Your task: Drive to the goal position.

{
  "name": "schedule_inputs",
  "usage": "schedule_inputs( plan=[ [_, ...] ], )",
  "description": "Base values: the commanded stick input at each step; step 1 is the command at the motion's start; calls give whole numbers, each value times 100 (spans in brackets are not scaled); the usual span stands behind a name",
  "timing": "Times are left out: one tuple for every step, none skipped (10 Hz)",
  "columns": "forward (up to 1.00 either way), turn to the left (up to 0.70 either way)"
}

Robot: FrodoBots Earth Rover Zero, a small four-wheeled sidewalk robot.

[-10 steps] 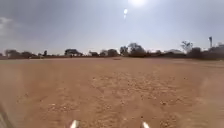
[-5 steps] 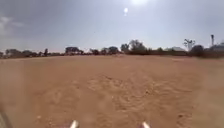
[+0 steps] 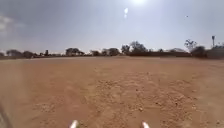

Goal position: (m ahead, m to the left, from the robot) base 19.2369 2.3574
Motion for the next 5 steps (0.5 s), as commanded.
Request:
schedule_inputs(
  plan=[
    [70,0],
    [70,0],
    [70,0],
    [70,0],
    [70,0]
  ],
)
